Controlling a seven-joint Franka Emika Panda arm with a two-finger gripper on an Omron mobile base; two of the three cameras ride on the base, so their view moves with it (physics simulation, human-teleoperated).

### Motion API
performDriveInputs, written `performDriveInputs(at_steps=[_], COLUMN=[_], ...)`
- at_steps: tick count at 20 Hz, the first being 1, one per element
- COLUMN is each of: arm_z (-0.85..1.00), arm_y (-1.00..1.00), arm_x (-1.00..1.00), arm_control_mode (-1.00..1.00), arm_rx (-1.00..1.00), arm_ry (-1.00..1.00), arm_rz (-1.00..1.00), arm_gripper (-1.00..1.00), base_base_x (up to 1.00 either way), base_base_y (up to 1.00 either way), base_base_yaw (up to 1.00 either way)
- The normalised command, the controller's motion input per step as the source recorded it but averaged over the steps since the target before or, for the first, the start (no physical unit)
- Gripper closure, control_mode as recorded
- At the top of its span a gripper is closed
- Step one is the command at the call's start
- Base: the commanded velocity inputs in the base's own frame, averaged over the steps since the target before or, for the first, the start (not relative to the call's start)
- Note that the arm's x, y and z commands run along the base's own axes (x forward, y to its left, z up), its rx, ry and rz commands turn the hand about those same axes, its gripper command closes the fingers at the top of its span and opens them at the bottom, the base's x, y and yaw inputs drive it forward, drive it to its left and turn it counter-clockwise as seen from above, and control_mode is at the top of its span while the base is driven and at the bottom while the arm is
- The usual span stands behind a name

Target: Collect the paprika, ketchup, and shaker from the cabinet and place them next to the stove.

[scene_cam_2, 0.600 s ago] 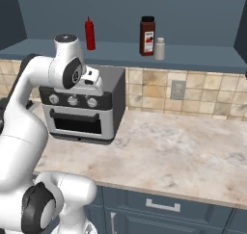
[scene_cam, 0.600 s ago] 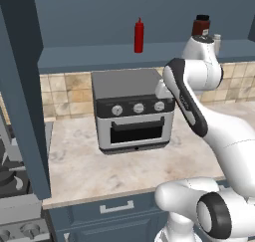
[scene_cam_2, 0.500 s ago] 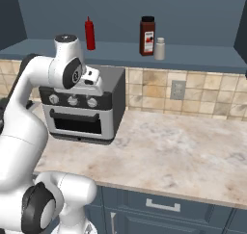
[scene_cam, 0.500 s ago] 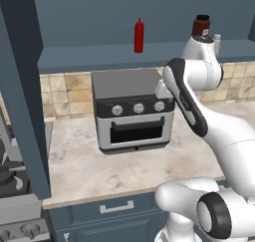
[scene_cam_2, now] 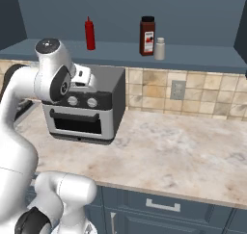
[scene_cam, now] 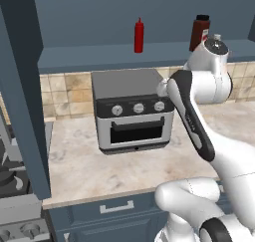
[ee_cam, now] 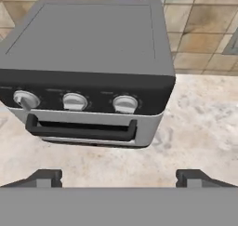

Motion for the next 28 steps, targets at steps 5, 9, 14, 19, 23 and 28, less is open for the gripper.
performDriveInputs(at_steps=[5,9,14,19,23,28], arm_z=[0.66,0.82,0.73,0.31,0.01,0.0], arm_y=[0.2,0.18,0.2,0.0,0.15,0.22], arm_x=[-0.35,-0.04,0.04,0.11,0.37,0.45], arm_control_mode=[-1.0,-1.0,-1.0,-1.0,-1.0,-1.0], arm_rx=[0.0,0.04,0.06,0.01,0.0,0.0], arm_ry=[-0.51,-0.39,-0.23,-0.04,-0.01,-0.04], arm_rz=[0.0,0.0,0.0,-0.01,-0.01,0.0], arm_gripper=[-1.0,-1.0,-1.0,-1.0,-1.0,-1.0], base_base_x=[0.0,0.0,0.0,0.0,0.0,0.0], base_base_y=[0.0,0.0,0.0,0.0,0.0,0.0], base_base_yaw=[0.0,0.0,0.0,0.0,0.0,0.0])
